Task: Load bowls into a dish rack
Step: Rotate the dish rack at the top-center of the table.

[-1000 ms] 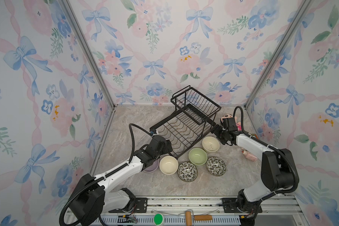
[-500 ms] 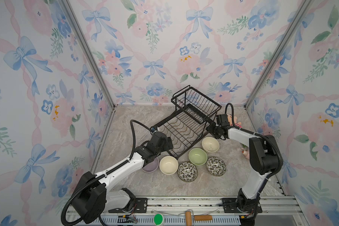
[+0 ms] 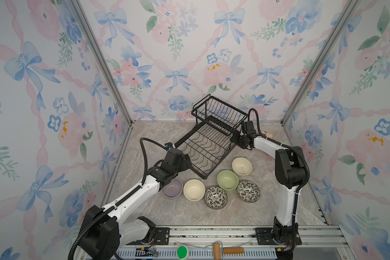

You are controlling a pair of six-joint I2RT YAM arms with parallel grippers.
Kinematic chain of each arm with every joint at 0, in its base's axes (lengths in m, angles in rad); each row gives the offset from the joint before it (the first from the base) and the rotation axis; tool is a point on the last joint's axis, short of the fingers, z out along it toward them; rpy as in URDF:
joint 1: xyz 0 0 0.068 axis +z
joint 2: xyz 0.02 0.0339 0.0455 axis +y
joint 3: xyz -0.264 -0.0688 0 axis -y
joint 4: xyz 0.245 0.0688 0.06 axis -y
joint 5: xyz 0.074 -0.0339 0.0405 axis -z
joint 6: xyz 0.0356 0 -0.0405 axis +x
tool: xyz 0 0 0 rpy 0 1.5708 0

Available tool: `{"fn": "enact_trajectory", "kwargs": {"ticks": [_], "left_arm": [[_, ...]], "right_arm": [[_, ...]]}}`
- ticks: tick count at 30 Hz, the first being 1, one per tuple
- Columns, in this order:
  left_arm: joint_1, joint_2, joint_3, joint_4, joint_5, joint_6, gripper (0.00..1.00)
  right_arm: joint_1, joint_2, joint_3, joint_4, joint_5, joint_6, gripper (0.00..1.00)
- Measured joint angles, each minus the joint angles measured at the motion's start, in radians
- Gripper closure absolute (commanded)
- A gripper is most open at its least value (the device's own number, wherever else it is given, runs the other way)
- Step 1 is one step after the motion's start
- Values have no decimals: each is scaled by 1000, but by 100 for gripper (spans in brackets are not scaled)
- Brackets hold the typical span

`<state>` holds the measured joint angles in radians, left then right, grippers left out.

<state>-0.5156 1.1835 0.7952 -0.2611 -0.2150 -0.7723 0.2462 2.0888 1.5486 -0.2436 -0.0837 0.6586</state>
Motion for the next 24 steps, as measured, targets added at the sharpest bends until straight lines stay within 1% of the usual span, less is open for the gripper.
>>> {"fn": "enact_trajectory", "kwargs": {"ticks": [4,7,9,13,15,18,21,24], "left_arm": [[27,0,2,-4,14,14,2],[34,16,24,-14,23,34,2],[40,33,50,-19,28,47,2],[65,64,96,-19,57,67,2],[85,78,113,-19,79,74,2],[114,106,127,-19,120,90,2],[128,140,137,-19,153,104,2],[130,161,140,-20,175,115,2]], "right_arm": [[-1,-41,1,-30,-9,-33,19],[-2,-128,-46,-48,13,-45,14],[-2,-195,-103,-81,35,-52,12],[26,-369,-278,-172,128,-29,10],[63,-461,-366,-208,186,3,5],[134,-576,-470,-216,246,39,3],[154,-594,-494,-211,259,40,2],[121,-528,-462,-202,261,5,2]]}}
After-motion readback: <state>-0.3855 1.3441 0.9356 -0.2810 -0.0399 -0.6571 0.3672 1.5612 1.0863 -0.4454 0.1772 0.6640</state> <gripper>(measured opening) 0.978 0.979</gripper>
